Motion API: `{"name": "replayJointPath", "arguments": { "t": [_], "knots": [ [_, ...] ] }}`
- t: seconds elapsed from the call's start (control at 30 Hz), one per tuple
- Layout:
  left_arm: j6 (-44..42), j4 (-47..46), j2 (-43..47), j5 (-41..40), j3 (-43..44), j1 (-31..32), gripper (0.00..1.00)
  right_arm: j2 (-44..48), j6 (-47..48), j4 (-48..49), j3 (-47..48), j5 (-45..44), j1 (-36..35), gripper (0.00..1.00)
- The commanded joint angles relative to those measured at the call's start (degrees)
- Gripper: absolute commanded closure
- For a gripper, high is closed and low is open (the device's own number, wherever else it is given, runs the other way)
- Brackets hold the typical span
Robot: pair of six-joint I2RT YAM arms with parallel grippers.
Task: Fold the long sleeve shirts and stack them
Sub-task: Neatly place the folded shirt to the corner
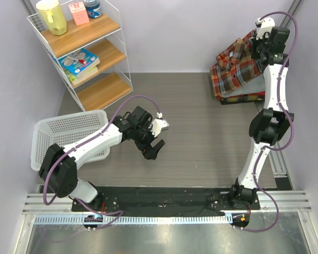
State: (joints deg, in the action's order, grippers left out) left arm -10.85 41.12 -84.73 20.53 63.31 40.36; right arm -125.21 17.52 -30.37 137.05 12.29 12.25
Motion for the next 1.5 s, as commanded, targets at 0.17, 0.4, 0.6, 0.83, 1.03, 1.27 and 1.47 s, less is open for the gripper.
{"name": "replayJointPath", "arguments": {
  "t": [0.17,0.4,0.6,0.83,1.03,1.27,1.47],
  "knots": [
    [-0.7,1.3,-0.3,0.9,0.6,-0.5,0.0,-3.9,3.4,15.0,0.2,4.8,4.7,0.99],
    [-0.4,1.5,-1.7,1.7,0.7,-0.5,0.0,-7.3,4.5,21.3,-3.9,4.9,7.3,0.99],
    [-0.3,1.9,-2.5,2.8,1.0,-1.0,0.0,-10.9,4.7,25.3,-6.3,4.2,8.7,0.98],
    [-0.7,2.0,-2.7,3.8,0.9,-2.0,0.0,-13.7,6.7,36.2,-9.5,-2.1,9.5,0.6],
    [0.0,2.5,-1.8,4.0,1.8,-3.4,0.0,-10.3,5.8,41.5,-9.6,-3.3,10.7,0.23],
    [0.3,2.0,-0.4,4.0,1.9,-3.8,0.0,-3.6,-2.8,44.7,-11.4,1.9,10.9,0.51],
    [-0.7,2.7,-1.4,3.9,3.8,-4.1,0.0,-4.6,-11.8,44.3,-11.7,5.6,10.9,0.78]
  ]
}}
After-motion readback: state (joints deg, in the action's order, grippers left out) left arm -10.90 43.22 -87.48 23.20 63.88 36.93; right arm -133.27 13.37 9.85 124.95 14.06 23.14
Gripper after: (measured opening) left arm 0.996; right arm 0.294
